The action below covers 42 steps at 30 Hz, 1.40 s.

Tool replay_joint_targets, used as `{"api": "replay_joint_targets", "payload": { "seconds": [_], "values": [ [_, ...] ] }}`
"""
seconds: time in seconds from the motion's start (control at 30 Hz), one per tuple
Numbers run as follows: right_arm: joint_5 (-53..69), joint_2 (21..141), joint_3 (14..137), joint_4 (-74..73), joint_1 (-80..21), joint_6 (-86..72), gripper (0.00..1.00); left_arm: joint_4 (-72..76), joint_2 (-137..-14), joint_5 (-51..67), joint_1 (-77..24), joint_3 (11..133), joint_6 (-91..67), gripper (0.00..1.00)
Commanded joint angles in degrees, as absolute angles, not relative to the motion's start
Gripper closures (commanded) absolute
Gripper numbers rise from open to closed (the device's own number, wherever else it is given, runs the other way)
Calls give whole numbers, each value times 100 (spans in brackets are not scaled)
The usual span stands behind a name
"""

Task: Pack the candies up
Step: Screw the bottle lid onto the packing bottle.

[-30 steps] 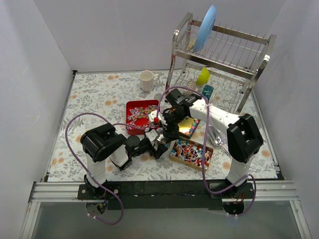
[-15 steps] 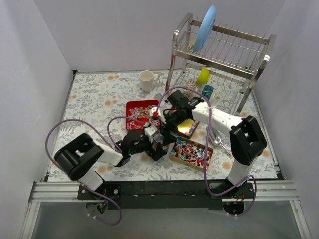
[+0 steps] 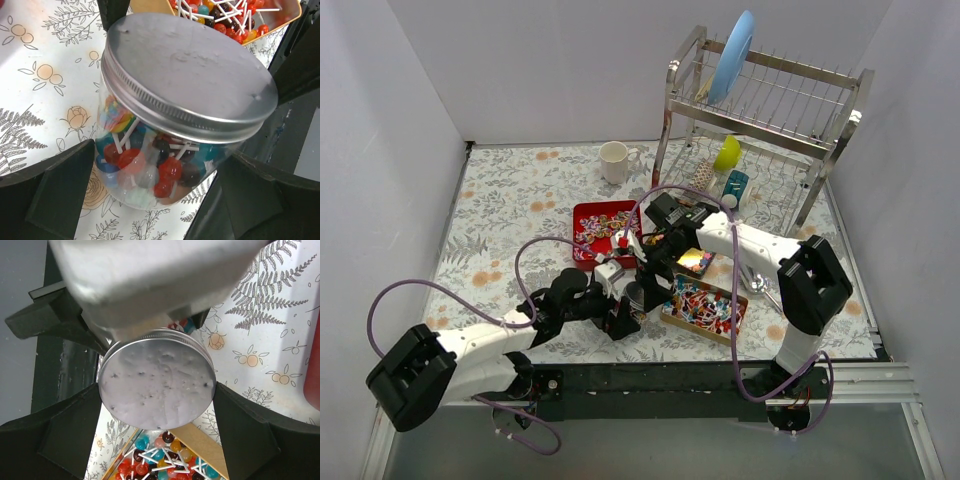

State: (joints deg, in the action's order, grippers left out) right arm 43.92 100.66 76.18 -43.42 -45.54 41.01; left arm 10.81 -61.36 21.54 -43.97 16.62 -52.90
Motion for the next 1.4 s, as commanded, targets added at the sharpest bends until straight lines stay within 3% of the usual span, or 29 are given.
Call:
{"api": "replay_joint_targets", "payload": {
  "seconds": [0.0, 0.3, 0.47, 0.77, 1.07, 1.27, 1.37],
  "values": [
    [3866, 10020, 7637, -4105, -4588, 4159, 39, 1589, -5758, 1919, -4359, 1442, -5748, 2],
    [3421, 9782, 7585, -3551, -4720, 3464, 46, 2381, -6211, 1688, -4403, 1221, -5230, 2],
    [2761, 9738, 7699, -3182, -4755, 2937, 48, 2267, -6943, 882, -4500, 1670, -5064, 2],
    [1741, 9791, 7471, -2770, -4799, 2936, 52, 3630, -7620, 70, -4781, 1476, -4166, 2],
    [1283, 10309, 7769, -2804, -4808, 2795, 53, 1478, -7154, 97, -4825, 2478, -5132, 2],
    [730, 10520, 7928, -2751, -4904, 2795, 54, 1521, -6892, -657, -4825, 2223, -5658, 2],
    [668, 10555, 7866, -2847, -4904, 2900, 56, 1108, -6435, -380, -4816, 2101, -5923, 2]
  ]
}}
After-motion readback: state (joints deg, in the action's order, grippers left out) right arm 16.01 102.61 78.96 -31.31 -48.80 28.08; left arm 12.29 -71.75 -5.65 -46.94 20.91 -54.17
